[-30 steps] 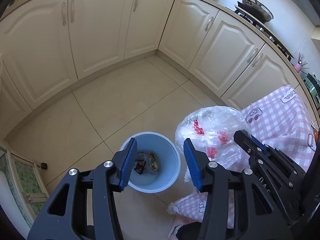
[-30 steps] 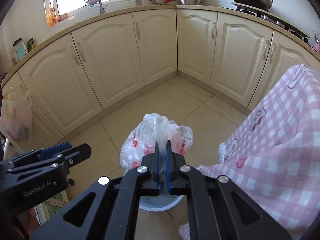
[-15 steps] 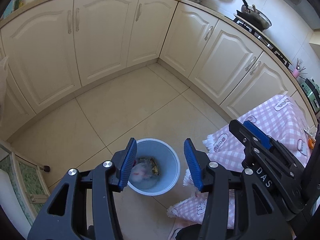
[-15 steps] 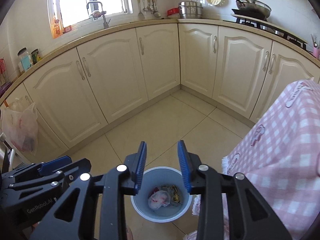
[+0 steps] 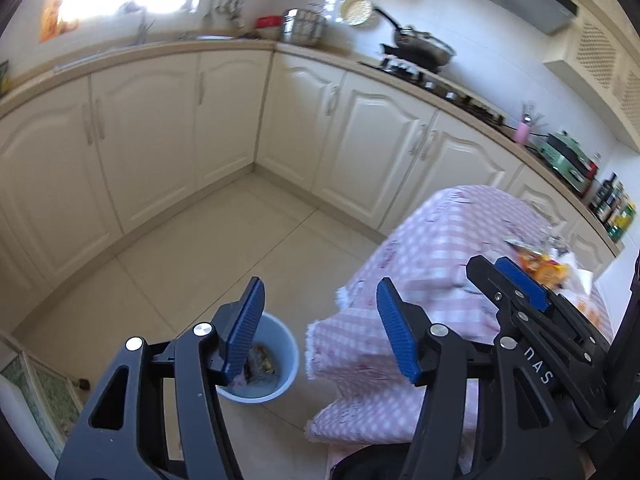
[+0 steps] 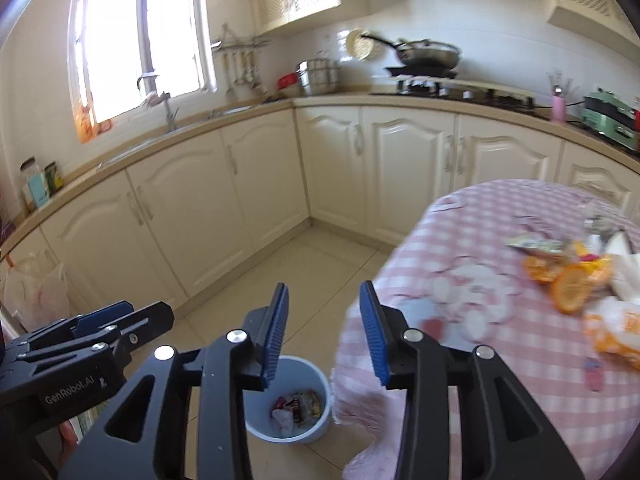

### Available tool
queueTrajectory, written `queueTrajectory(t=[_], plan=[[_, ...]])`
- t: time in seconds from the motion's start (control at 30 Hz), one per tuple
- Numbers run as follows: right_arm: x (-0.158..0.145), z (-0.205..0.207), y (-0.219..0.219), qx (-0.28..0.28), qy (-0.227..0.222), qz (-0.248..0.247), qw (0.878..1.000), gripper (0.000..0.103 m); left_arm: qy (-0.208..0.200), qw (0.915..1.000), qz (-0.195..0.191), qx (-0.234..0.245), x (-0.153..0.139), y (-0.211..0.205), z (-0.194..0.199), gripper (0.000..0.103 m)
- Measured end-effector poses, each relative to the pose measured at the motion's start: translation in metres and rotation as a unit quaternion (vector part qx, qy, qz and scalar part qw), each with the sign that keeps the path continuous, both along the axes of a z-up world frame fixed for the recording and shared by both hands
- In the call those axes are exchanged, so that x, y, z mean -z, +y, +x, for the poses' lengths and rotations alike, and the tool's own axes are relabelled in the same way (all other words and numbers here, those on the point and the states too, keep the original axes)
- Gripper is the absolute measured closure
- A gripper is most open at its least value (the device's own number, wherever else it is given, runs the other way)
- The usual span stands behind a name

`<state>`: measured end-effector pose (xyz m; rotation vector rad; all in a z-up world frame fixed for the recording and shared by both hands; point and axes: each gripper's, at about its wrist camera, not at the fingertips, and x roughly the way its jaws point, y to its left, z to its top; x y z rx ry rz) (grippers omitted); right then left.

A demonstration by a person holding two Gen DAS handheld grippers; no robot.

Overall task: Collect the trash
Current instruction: 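Return to the table and grasp the orange-printed bread bag with the right tool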

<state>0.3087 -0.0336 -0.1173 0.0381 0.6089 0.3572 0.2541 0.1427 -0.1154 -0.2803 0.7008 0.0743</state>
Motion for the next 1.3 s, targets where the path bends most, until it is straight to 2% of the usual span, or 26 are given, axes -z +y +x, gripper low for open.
queueTrajectory(t=[0.2, 0.37, 0.47, 0.63, 0.83, 0.93, 1.0, 1.1, 1.2, 1.3], plan=[[-0.024, -0.032, -0.093, 0.078, -0.027, 0.010, 0.997, 0.055, -0.019, 0.9972, 0.016, 0.071, -0.022, -0.076, -0.007, 0.042], [-0.027, -0.052, -0.173, 0.161, -0.033, 0.016, 0.986, 0.038, -0.018, 0.9911, 0.033, 0.128, -0.029, -0.140, -0.006, 0.037], [-0.019, -0.057, -0.216, 0.205, -0.015, 0.024, 0.978, 0.026, -0.015, 0.9874, 0.041, 0.152, -0.029, -0.166, -0.004, 0.032], [0.002, -0.039, -0.263, 0.228, 0.062, 0.063, 0.970, 0.025, -0.008, 0.9822, 0.055, 0.179, -0.028, -0.201, -0.003, 0.030], [0.018, -0.012, -0.274, 0.203, 0.100, 0.118, 0.967, 0.025, 0.002, 0.9816, 0.066, 0.180, -0.025, -0.215, 0.004, 0.029], [0.027, 0.004, -0.277, 0.191, 0.122, 0.138, 0.964, 0.025, 0.007, 0.9820, 0.066, 0.177, -0.022, -0.218, 0.011, 0.029], [0.032, 0.010, -0.280, 0.173, 0.130, 0.162, 0.963, 0.037, 0.010, 0.9823, 0.066, 0.175, -0.021, -0.220, 0.016, 0.029], [0.033, 0.012, -0.279, 0.160, 0.128, 0.166, 0.965, 0.051, 0.014, 0.9821, 0.064, 0.177, -0.018, -0.222, 0.025, 0.029], [0.023, 0.006, -0.277, 0.153, 0.099, 0.160, 0.970, 0.064, 0.017, 0.9821, 0.059, 0.178, -0.016, -0.224, 0.034, 0.029], [0.006, -0.007, -0.271, 0.161, 0.050, 0.126, 0.978, 0.065, 0.020, 0.9817, 0.053, 0.182, -0.013, -0.230, 0.043, 0.029]])
